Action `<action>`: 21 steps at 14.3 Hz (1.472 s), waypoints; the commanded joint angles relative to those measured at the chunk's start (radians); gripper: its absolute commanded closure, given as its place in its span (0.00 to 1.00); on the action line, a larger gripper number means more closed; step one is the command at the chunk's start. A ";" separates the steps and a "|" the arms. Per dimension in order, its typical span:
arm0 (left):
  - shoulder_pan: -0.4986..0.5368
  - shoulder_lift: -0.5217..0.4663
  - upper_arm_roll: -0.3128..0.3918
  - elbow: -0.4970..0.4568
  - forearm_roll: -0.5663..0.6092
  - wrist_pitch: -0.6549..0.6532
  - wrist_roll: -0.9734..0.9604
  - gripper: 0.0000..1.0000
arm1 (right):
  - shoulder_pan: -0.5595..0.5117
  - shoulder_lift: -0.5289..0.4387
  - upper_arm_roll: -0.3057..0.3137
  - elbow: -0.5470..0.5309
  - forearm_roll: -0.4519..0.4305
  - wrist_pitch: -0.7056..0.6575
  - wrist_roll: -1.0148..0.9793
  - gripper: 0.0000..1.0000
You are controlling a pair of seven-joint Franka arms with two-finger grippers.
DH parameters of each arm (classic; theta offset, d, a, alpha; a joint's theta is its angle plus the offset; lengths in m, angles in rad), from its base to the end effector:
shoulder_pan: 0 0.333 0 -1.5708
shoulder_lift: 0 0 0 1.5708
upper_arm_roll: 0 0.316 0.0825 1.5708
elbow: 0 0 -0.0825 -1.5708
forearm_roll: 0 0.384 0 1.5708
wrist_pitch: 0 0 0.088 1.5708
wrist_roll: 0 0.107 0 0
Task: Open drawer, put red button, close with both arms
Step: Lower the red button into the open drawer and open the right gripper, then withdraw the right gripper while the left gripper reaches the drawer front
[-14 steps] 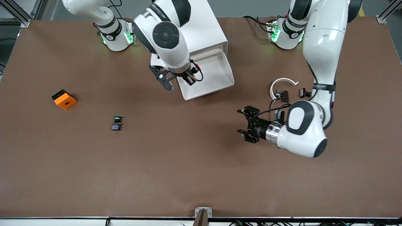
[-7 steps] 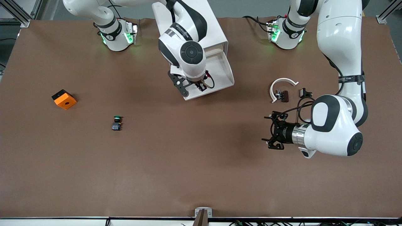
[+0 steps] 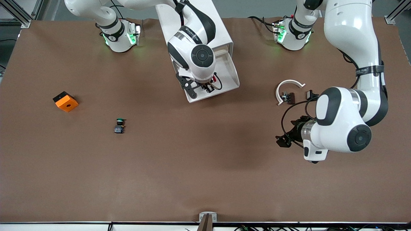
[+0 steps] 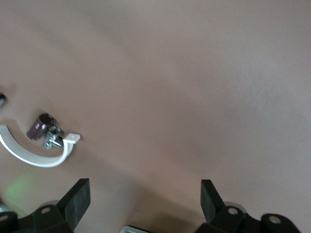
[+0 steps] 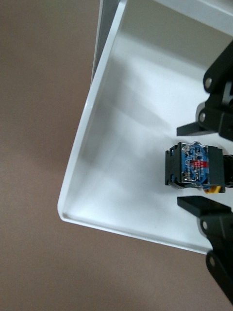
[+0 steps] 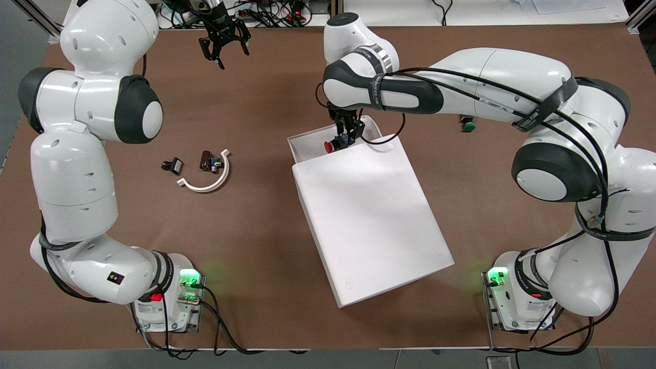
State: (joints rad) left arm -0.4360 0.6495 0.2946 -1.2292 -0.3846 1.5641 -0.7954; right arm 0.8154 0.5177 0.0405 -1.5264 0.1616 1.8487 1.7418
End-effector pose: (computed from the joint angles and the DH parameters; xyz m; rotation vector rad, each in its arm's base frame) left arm 0.6760 -0.1871 0.3823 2.8757 1.0111 -0.5346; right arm 0.4348 0.5144 0.3445 2.6530 -1.3626 -0.3256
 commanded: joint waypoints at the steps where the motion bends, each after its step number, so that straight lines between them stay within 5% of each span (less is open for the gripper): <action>1: -0.038 -0.047 0.008 -0.038 0.032 0.001 0.068 0.00 | 0.004 -0.004 -0.010 0.061 -0.007 -0.028 0.016 0.00; 6: -0.133 -0.085 0.009 -0.056 0.049 -0.038 0.070 0.00 | -0.100 -0.111 -0.011 0.212 0.001 -0.293 -0.007 0.00; 11: -0.253 -0.054 0.000 -0.142 0.127 0.229 0.076 0.00 | -0.281 -0.301 -0.014 0.195 0.000 -0.502 -0.422 0.00; 14: -0.302 -0.001 -0.032 -0.148 0.139 0.310 0.124 0.00 | -0.430 -0.442 -0.016 0.060 -0.002 -0.502 -0.768 0.00; 17: -0.366 0.001 -0.057 -0.252 0.124 0.437 0.119 0.00 | -0.579 -0.562 -0.018 -0.104 -0.010 -0.418 -1.096 0.00; 21: -0.402 -0.027 -0.130 -0.334 0.124 0.488 0.114 0.00 | -0.763 -0.599 -0.018 -0.215 -0.057 -0.303 -1.470 0.00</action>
State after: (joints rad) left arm -0.8270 0.6727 0.1880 -1.5067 -0.2655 2.0287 -0.6888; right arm 0.1220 -0.0421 0.0014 -1.6723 0.1435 1.4941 0.3983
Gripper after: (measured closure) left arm 0.000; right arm 0.000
